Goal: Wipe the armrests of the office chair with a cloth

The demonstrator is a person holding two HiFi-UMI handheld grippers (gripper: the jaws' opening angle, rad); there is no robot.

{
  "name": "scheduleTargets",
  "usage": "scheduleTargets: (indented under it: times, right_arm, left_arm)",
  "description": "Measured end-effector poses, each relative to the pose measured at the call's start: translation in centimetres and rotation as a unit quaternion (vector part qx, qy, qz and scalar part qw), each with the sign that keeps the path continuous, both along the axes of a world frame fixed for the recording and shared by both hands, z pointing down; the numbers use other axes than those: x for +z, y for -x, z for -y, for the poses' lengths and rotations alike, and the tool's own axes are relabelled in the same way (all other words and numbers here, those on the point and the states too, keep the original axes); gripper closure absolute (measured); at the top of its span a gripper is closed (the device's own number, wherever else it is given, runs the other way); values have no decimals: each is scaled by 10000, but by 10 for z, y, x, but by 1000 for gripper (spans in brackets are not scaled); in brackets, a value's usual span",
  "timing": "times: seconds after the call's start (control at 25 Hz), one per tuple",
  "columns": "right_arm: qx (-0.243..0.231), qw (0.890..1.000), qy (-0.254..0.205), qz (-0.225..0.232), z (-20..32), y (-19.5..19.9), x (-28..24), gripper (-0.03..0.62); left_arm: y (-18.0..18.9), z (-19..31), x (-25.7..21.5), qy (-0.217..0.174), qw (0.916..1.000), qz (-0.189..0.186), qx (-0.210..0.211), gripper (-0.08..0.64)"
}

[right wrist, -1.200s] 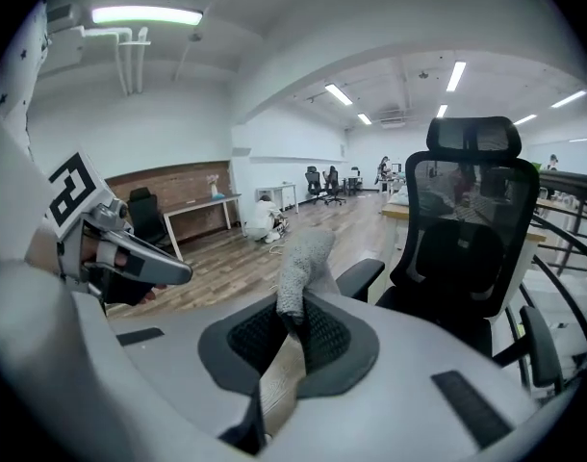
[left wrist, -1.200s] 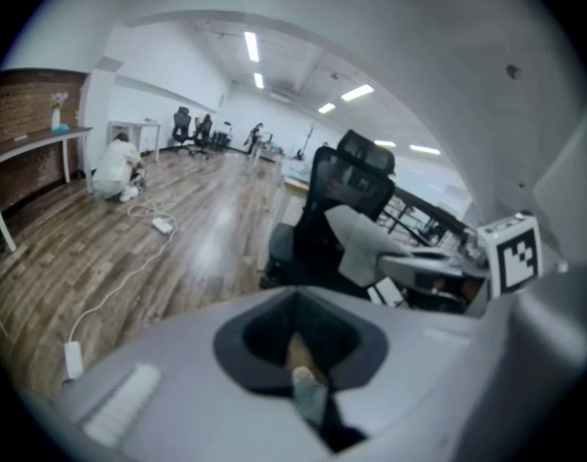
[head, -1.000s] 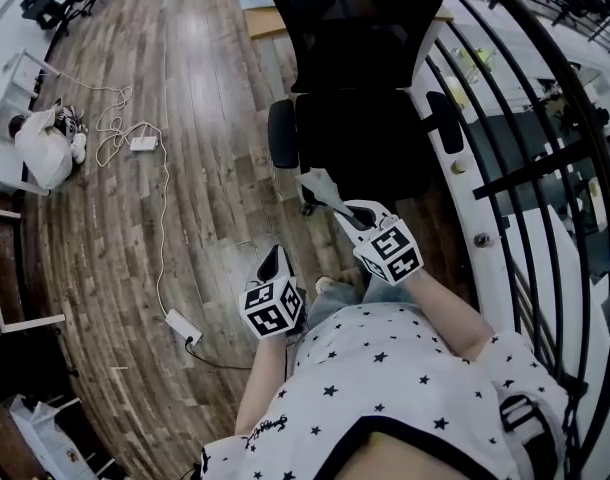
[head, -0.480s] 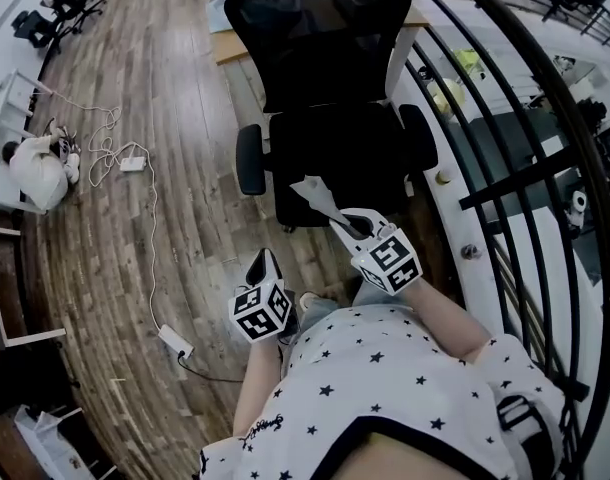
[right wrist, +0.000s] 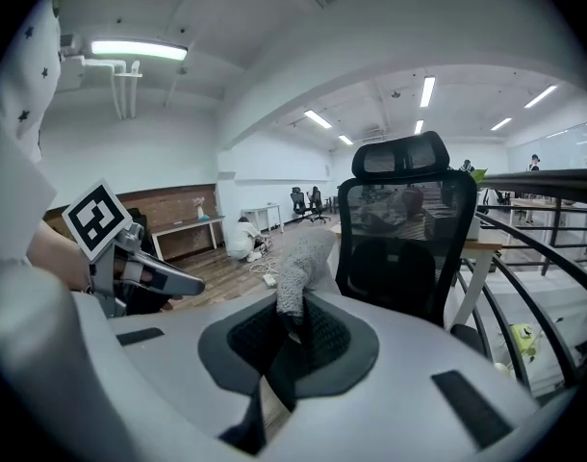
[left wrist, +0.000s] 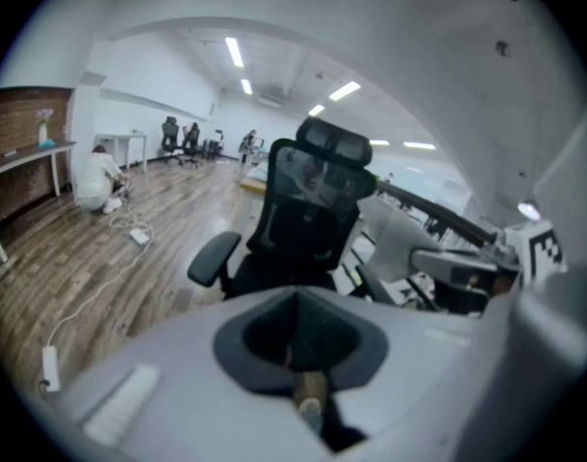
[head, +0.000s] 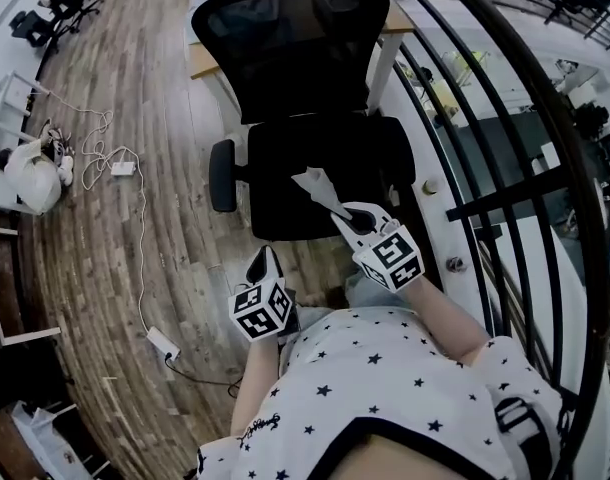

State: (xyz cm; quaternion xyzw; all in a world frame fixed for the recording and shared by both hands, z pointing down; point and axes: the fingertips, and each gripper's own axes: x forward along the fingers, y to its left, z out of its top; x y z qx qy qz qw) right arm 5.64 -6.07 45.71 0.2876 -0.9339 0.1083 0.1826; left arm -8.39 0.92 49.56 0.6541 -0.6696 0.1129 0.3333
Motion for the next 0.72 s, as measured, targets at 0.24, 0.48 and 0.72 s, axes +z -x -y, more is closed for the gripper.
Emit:
scheduleTargets:
  times: [0.24,0.48,0.72]
  right_arm:
    - [16,10000,9,-46,27,-42,6,565]
    - [41,9999,42,-104,56,-83,14,565]
    - [88,9997,43,-203,94,-120,24,565]
  left_arm:
    - [-37,27,6,42,10000,20,-2,557]
    - [-75,51,11,108,9999,23,-6,557]
    - [-106,75,18,192,9998,21,-59,557]
